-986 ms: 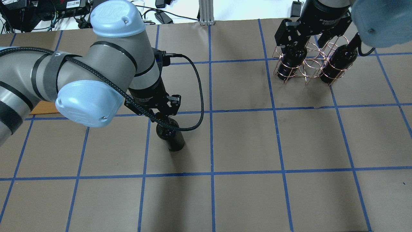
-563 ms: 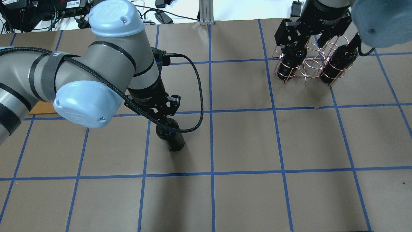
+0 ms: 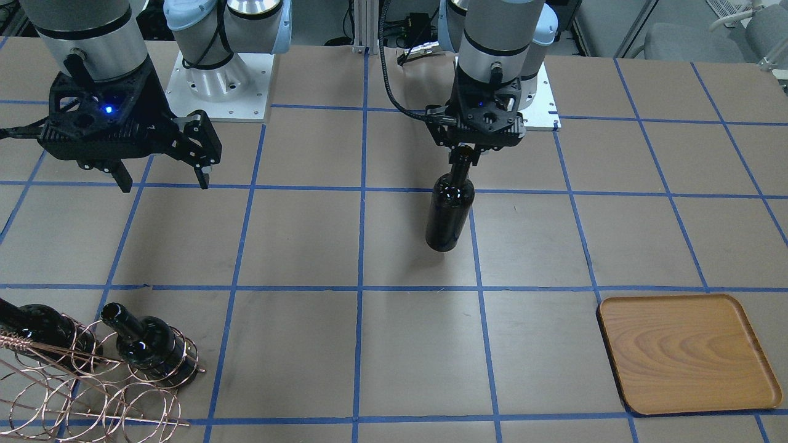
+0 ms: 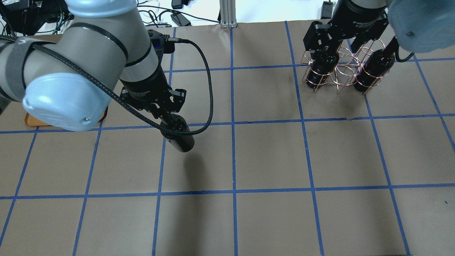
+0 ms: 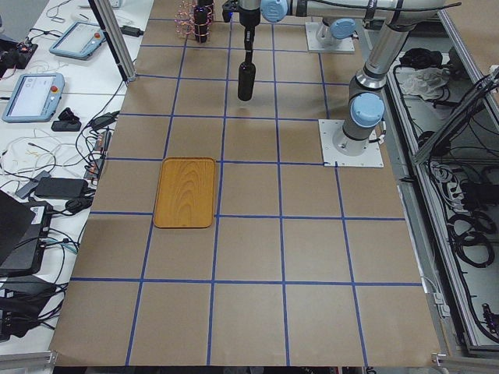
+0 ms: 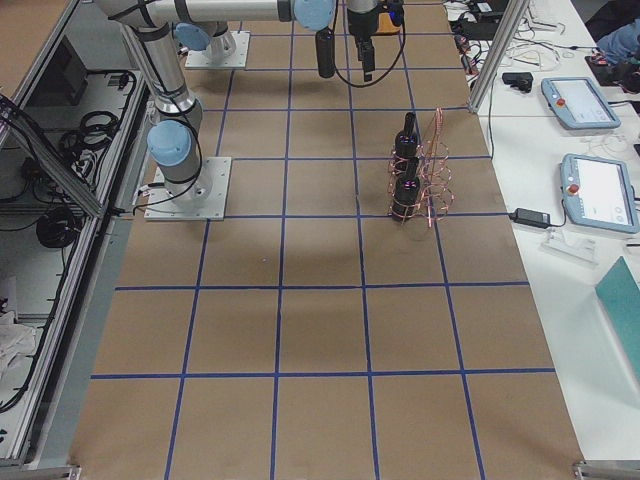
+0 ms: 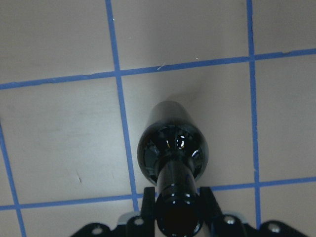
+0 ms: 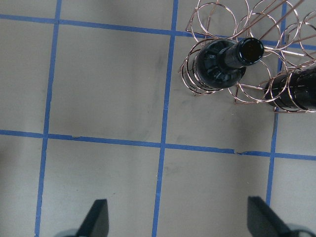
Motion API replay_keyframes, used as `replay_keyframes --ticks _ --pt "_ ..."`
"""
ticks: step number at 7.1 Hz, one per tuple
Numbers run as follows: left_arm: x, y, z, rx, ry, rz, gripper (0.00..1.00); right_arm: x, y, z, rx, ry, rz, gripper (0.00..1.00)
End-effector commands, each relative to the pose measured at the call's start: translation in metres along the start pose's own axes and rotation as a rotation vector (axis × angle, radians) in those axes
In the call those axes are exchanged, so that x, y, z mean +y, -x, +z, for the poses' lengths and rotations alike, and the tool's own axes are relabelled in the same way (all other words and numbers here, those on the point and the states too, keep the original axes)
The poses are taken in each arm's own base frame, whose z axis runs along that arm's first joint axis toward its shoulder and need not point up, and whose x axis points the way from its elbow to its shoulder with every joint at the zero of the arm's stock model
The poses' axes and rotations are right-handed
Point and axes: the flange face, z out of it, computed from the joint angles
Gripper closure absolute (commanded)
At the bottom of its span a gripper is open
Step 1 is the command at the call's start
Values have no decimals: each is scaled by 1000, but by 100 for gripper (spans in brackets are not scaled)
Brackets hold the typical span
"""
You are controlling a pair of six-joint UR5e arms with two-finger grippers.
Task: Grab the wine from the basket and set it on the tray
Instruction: 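Close the left gripper on the bottle neck and lift it, then carry the bottle with the left gripper and set it on the wooden tray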
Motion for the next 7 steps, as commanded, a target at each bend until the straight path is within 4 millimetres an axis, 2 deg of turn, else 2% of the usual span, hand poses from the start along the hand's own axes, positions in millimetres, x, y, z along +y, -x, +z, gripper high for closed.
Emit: replay_keyframes --ticks 1,3,4,5,7 --pt "-23 79 -29 -9 6 28 100 0 1 0 -1 -2 0 0" --pt "-38 181 -38 4 -13 -29 100 0 1 0 -1 -2 0 0" --pt "-48 221 -44 -2 -26 -70 100 0 1 0 -1 -2 2 0" --pt "-57 254 -45 -15 -24 -34 100 0 1 0 -3 -2 3 0" --pt "-85 321 -12 -5 22 -55 100 0 1 1 -4 -1 6 0"
